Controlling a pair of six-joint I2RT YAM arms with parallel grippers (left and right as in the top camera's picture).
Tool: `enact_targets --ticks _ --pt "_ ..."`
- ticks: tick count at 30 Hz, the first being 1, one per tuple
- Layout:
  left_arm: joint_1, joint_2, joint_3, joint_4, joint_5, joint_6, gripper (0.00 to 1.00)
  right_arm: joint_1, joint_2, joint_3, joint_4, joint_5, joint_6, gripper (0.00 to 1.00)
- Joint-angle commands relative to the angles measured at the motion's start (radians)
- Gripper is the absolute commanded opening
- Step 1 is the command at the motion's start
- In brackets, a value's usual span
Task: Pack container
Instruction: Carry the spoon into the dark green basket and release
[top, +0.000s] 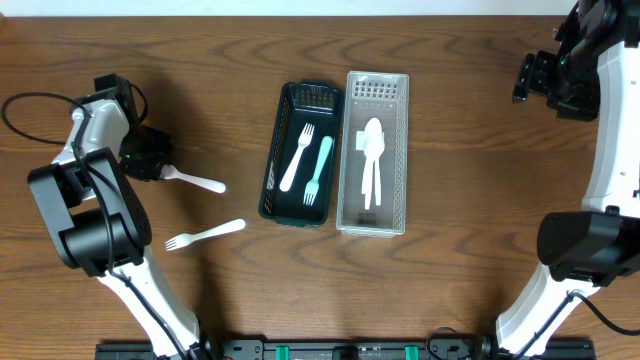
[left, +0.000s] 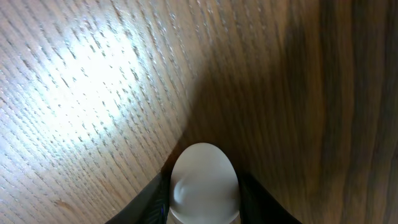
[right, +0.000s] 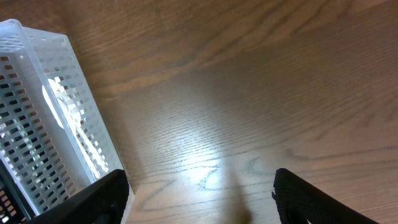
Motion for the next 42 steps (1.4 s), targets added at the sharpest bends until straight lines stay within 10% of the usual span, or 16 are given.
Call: enact_targets --ticks 1,25,42 --pt "-0.029 0.069 -0.043 -0.006 -0.005 0.018 0.27 -0.001 -0.003 -0.005 -0.002 0.006 0.001 0.78" --pt "-0.429 -0.507 0.138 -0.220 -0.005 0.483 0.10 0.000 -0.003 -0.005 0.014 0.006 0.001 0.78" --pt "-0.752 -0.199 0.144 -0.020 -0.140 0.661 0.08 0.000 -0.003 -0.005 -0.001 0.006 0.000 0.79"
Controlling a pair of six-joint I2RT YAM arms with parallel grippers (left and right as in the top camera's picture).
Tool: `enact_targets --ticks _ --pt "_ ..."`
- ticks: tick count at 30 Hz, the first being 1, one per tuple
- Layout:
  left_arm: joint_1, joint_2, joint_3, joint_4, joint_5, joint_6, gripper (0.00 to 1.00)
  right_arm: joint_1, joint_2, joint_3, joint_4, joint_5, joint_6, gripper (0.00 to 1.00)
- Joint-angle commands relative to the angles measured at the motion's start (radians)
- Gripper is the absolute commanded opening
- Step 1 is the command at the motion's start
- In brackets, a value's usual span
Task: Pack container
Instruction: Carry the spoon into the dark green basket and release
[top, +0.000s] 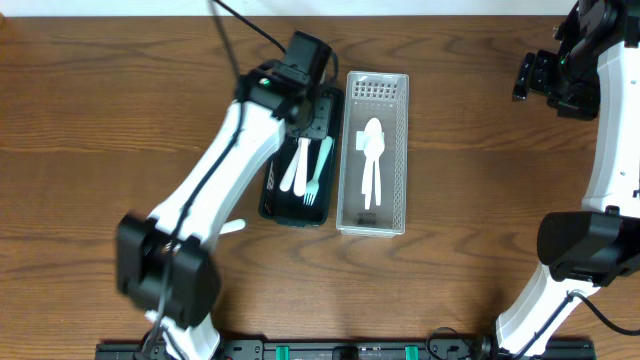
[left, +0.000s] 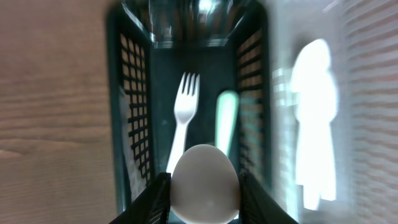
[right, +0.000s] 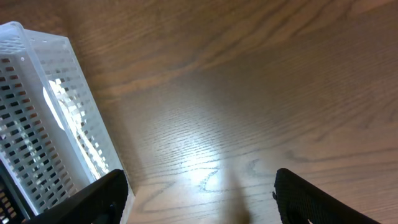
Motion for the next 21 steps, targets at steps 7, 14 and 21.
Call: enact_targets --ticks 7,14,21 --pt "0.029 0.160 0.002 -0.008 -0.034 0.034 0.23 0.000 -0.003 -0.005 -0.010 0.006 0.000 0.79" --pt "0.029 0.155 0.002 -0.013 -0.035 0.086 0.55 0.000 -0.003 -0.005 -0.010 0.006 0.001 0.79" --pt "0.029 0.074 0.038 -0.111 -0.040 0.130 0.57 0.000 -0.003 -0.005 -0.009 0.006 0.001 0.79"
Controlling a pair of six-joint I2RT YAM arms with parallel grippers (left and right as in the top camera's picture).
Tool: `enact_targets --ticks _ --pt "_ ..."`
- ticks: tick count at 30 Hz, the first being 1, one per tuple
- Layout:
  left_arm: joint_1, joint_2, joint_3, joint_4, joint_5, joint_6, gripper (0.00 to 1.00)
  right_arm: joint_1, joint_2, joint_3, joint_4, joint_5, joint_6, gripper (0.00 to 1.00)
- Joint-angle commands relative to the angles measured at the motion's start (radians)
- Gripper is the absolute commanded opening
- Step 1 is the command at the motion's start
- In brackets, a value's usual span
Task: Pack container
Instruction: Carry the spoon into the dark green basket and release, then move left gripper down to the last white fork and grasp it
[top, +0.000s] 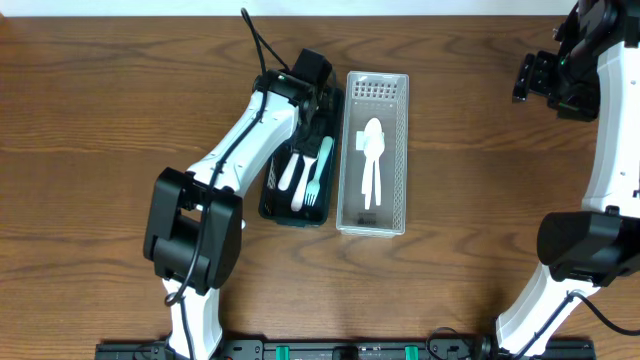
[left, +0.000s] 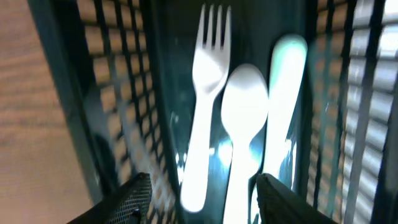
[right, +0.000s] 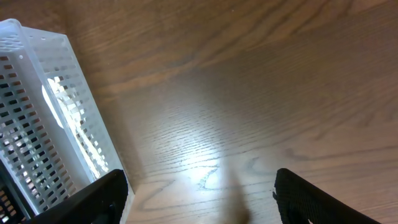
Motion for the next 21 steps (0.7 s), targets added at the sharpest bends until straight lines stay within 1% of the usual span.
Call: enact_targets --ticks 1,7,9,11,16,18,19,21 --pt "0.002 -0.104 0.040 -0.031 -0.034 0.035 0.57 0.000 -0.003 -0.005 -0.003 0.006 0.000 0.79" --pt "0.027 -0.356 0.041 -0.057 -0.282 0.019 0.61 0.000 -0.003 -0.005 0.003 0.006 0.000 0.79" --pt "0.064 -0.429 0.040 -0.074 -0.299 -0.037 0.65 0.000 -0.003 -0.005 0.005 0.006 0.000 0.79" --pt "0.123 -0.492 0.040 -0.114 -0.299 -0.129 0.67 0.000 -0.003 -0.005 0.005 0.006 0.000 0.79" --pt "0.315 -0.568 0.037 -0.322 -0.299 -0.505 0.68 0.000 -0.003 -0.005 0.011 0.006 -0.007 0.79" --pt "0.383 -0.569 0.029 -0.402 -0.297 -0.637 0.71 0.000 -0.003 -0.005 0.017 0.006 -0.007 0.79" --pt "0.417 -0.569 0.017 -0.436 -0.291 -0.716 0.71 0.000 -0.003 -0.005 0.021 0.006 -0.007 0.79" --pt "0.467 -0.568 -0.021 -0.476 -0.273 -0.890 0.77 0.000 -0.003 -0.005 0.026 0.006 -0.007 0.80"
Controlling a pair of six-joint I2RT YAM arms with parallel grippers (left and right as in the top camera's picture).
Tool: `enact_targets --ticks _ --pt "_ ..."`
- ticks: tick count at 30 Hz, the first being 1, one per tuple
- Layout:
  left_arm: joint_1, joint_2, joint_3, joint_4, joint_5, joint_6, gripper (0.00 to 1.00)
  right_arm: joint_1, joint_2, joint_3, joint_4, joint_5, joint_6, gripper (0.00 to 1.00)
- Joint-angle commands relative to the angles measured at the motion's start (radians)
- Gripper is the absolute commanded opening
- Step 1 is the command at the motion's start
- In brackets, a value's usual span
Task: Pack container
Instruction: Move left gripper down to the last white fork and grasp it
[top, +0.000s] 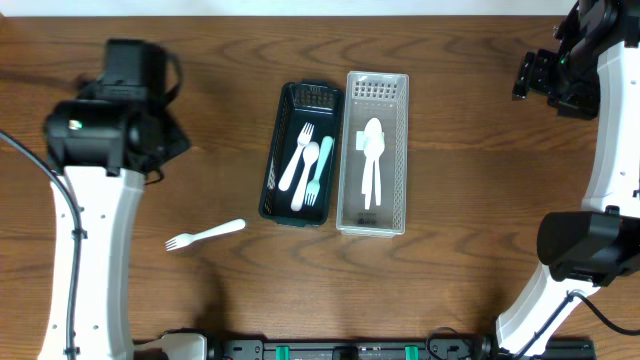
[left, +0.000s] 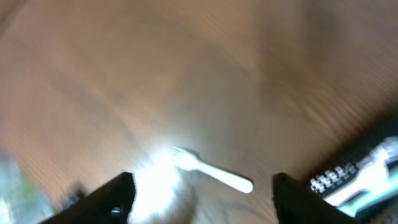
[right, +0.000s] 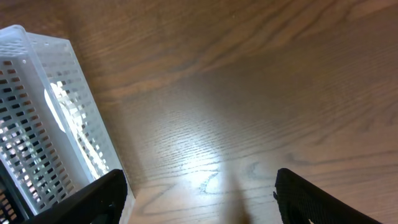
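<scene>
The dark green basket (top: 272, 160) holds a white fork (top: 297, 160), a second white utensil (top: 305, 175) and a teal fork (top: 320, 168). Beside it the white basket (top: 400, 150) holds white spoons (top: 372, 160). One white fork (top: 205, 236) lies on the table to the left, blurred in the left wrist view as the fork (left: 211, 173). High over it my left gripper (left: 202, 199) is open and empty. At the far right my right gripper (right: 205, 199) hangs open and empty, away from the white basket (right: 43, 124).
The wooden table (top: 480, 200) stretches bare between the baskets and the right arm. A corner of the dark basket (left: 367, 171) shows at the right edge of the left wrist view. A rail runs along the front table edge.
My left gripper was open low inside the dark basket over the white utensil just laid there. Now it is back at the table's left, high above the loose fork. The right arm is unchanged.
My left gripper was shut on a white utensil on the table at the left, with a fork lying nearby. Then it held the utensil over the dark basket. Then it was open with the utensil lying between the two forks. Now it is back at the left.
</scene>
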Motion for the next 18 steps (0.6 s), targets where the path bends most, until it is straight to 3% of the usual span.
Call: enact_targets --ticks 1,4,7,12,18 --pt "0.071 0.018 -0.072 -0.036 0.019 -0.432 0.79 0.000 -0.003 -0.005 0.009 0.006 -0.007 0.80" --pt "0.098 0.018 -0.182 -0.005 0.046 -0.658 0.81 0.000 -0.003 -0.005 0.016 0.006 -0.007 0.80" --pt "0.098 0.020 -0.318 0.108 0.096 -0.783 0.84 0.000 -0.003 -0.005 0.018 0.006 -0.007 0.80" --pt "0.098 0.035 -0.583 0.430 0.236 -0.827 0.84 0.000 -0.003 -0.005 0.018 0.006 -0.011 0.80" --pt "0.109 0.042 -0.792 0.661 0.276 -0.855 0.84 0.000 -0.003 -0.005 0.013 0.006 -0.016 0.80"
